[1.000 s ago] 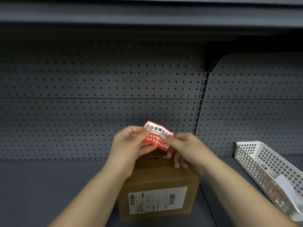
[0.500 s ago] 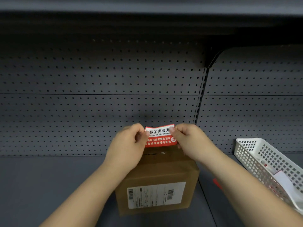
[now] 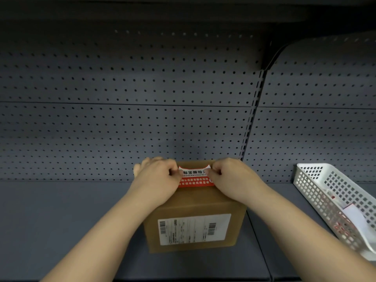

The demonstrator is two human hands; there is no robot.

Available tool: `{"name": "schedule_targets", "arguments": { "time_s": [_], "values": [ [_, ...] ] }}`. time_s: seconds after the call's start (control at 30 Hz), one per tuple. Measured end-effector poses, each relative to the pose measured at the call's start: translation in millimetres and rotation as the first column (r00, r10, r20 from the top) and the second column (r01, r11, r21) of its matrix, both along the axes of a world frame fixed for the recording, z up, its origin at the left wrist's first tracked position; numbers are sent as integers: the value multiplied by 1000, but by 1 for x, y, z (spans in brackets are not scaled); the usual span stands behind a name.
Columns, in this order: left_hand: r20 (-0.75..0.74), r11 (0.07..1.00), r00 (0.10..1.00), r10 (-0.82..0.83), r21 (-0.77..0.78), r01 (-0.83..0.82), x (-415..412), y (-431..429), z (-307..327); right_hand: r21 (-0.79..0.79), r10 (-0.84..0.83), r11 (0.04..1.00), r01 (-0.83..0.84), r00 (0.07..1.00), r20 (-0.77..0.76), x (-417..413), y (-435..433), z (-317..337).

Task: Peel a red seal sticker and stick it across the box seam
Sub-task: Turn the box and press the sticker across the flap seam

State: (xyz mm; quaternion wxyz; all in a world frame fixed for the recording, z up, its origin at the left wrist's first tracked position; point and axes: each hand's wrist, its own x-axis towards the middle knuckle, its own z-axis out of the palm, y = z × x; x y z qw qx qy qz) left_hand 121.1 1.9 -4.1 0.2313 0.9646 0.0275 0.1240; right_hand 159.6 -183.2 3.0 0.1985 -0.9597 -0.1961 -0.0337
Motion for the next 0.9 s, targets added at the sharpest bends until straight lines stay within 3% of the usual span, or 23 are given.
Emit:
{"name": "schedule_targets", "arguments": {
  "time_s": [0.47, 0.9],
  "values": [
    [-27, 999, 999, -18, 26, 18, 1, 1, -2, -7, 20, 1000, -20, 1000, -8, 1, -3, -3],
    [-22, 992, 1000, -14, 125, 16, -1, -3, -3, -59, 86, 995, -79, 988, 126, -5, -4, -7]
  ]
}}
